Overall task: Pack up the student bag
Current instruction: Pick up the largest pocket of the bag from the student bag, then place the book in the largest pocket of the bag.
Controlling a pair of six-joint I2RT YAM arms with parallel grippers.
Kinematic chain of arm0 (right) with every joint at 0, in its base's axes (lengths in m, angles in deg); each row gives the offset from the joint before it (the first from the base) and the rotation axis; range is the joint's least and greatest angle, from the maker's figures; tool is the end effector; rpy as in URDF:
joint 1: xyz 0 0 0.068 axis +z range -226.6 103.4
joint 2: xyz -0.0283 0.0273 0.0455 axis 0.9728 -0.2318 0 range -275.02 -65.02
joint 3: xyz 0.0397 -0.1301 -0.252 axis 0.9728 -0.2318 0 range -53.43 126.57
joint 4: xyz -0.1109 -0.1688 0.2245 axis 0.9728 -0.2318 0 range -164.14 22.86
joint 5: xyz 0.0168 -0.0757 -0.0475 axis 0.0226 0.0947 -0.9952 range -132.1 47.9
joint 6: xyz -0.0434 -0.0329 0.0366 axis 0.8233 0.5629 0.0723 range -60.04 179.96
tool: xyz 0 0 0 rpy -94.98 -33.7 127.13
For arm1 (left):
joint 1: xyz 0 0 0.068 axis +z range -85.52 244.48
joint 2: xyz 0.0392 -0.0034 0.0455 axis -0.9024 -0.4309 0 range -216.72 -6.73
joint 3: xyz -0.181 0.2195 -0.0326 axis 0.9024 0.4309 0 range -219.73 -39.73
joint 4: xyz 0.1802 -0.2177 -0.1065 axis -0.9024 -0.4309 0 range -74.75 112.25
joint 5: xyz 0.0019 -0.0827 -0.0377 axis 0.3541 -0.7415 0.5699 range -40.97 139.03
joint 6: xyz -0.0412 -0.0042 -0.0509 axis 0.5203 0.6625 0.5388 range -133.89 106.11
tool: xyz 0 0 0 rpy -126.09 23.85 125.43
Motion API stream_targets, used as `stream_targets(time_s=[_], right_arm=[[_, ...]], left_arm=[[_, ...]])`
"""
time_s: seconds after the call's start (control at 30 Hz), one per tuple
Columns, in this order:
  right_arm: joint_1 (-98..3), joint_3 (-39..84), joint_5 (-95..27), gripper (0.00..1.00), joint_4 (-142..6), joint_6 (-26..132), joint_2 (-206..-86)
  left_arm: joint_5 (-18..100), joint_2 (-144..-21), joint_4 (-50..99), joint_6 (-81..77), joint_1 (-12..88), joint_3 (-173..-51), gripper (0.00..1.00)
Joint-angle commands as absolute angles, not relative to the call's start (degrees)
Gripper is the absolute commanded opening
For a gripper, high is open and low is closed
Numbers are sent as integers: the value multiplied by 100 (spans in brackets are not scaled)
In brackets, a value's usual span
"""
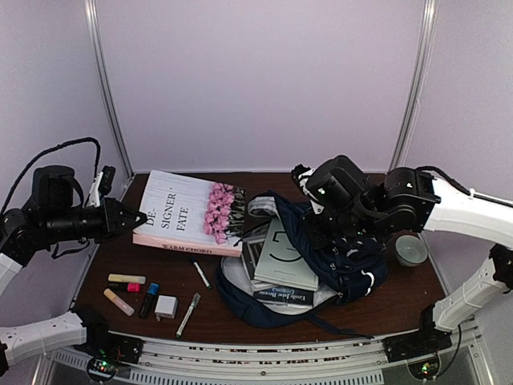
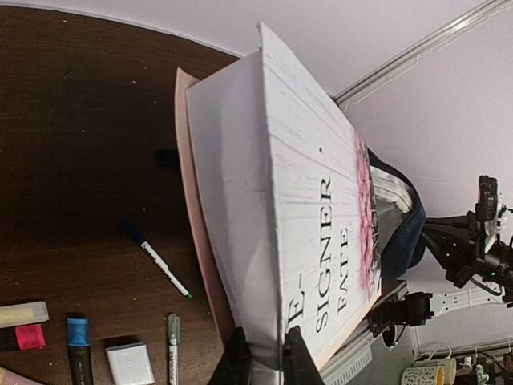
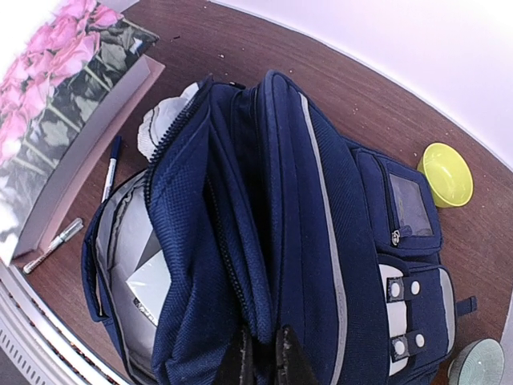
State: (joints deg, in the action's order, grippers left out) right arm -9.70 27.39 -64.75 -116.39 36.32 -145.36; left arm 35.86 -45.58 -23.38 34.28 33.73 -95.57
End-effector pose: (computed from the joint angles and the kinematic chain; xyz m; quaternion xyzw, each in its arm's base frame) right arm 0.1521 0.3056 0.3584 -0.2741 0.8786 0.1158 0.3735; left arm 0.1404 -0.0971 0.3698 -0.0716 0.8534 -0.3982 0.3287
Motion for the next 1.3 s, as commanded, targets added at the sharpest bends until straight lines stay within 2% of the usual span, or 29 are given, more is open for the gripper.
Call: stream_targets(time_s=[0.0, 0.47, 0.7, 0.83, 1.07, 1.27], right_arm=[[-1021, 2718, -6796, 0, -11058, 3436, -14279], [-1161, 3059, -7276, 0, -11049, 3378, -14133], [-1289, 3118, -7232, 0, -10959, 3312, -14148], [-1312, 3203, -7190, 0, -10950, 3258, -14187], [-1323, 3330, -7050, 0, -10860, 3353, -14167], [-1269, 3275, -6144, 0, -10579, 3980, -14167]], left_arm=[[3574, -4814, -1468, 3736, 2856, -9454, 0], [4036, -5125, -1734, 3994, 1604, -9483, 0], [4200, -4565, -1858, 4197, 1508, -9168, 0], [4066, -4578, -1409, 4287, 1508, -8753, 0], [3933, -4848, -782, 4365, 1499, -8571, 0], [4048, -5524, -296, 4621, 1492, -8683, 0]])
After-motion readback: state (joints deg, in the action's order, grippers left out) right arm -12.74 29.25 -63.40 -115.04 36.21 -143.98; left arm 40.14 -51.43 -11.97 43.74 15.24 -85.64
